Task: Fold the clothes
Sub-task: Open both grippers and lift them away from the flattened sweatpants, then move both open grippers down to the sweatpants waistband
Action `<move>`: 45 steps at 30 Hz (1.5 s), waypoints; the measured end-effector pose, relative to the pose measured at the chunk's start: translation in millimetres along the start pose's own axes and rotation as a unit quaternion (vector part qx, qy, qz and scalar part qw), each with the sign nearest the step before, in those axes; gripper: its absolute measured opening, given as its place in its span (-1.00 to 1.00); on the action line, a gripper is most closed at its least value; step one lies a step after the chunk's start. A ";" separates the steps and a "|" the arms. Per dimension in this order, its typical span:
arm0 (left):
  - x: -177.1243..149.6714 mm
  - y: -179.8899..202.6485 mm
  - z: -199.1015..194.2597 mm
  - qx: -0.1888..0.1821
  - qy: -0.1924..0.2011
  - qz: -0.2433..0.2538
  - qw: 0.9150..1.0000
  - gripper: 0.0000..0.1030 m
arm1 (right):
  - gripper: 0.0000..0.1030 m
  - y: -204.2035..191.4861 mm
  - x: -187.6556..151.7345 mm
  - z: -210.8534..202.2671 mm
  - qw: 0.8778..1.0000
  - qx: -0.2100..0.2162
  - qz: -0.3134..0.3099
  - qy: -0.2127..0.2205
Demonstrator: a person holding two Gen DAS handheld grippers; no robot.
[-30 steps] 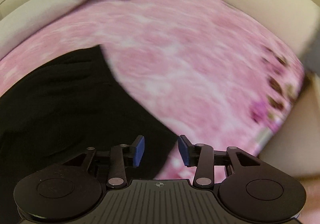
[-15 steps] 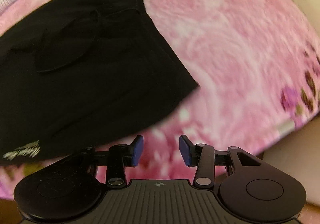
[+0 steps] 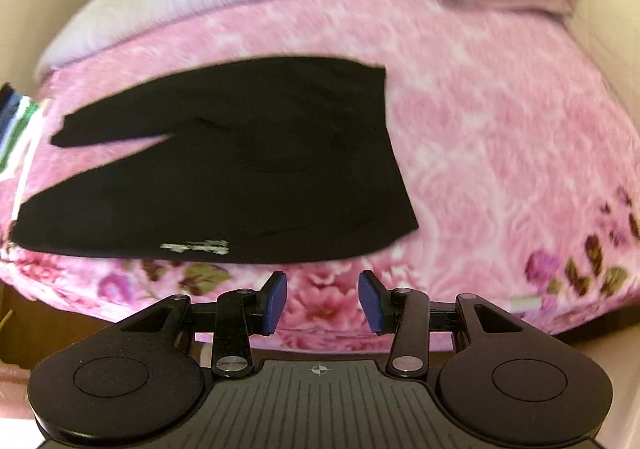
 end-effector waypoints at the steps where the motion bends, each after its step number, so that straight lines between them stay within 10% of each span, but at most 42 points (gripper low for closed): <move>1: -1.1 5.6 -10.1 -0.002 0.007 0.002 1.000 -0.33 | -0.14 -0.9 -1.8 -5.1 1.000 0.003 0.000 0.001; 21: -37.9 -0.1 -97.0 0.038 0.037 0.037 0.998 -0.24 | -0.13 -23.7 -27.2 -69.3 0.999 0.029 -0.013 0.010; 45: -57.0 -6.0 -96.8 0.063 0.013 0.079 0.995 -0.11 | -0.12 -41.7 -40.6 -77.3 0.998 -0.027 -0.064 0.002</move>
Point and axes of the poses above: each gripper's, at about its wrist camera, not at the fingertips, and z roughly the way its jaws point, y to its right, x to its top, the point moved 8 cm from there along z, roughly the way its jaws point, and after that the axes turned 1 degree about -x, right-handed, at the moved point
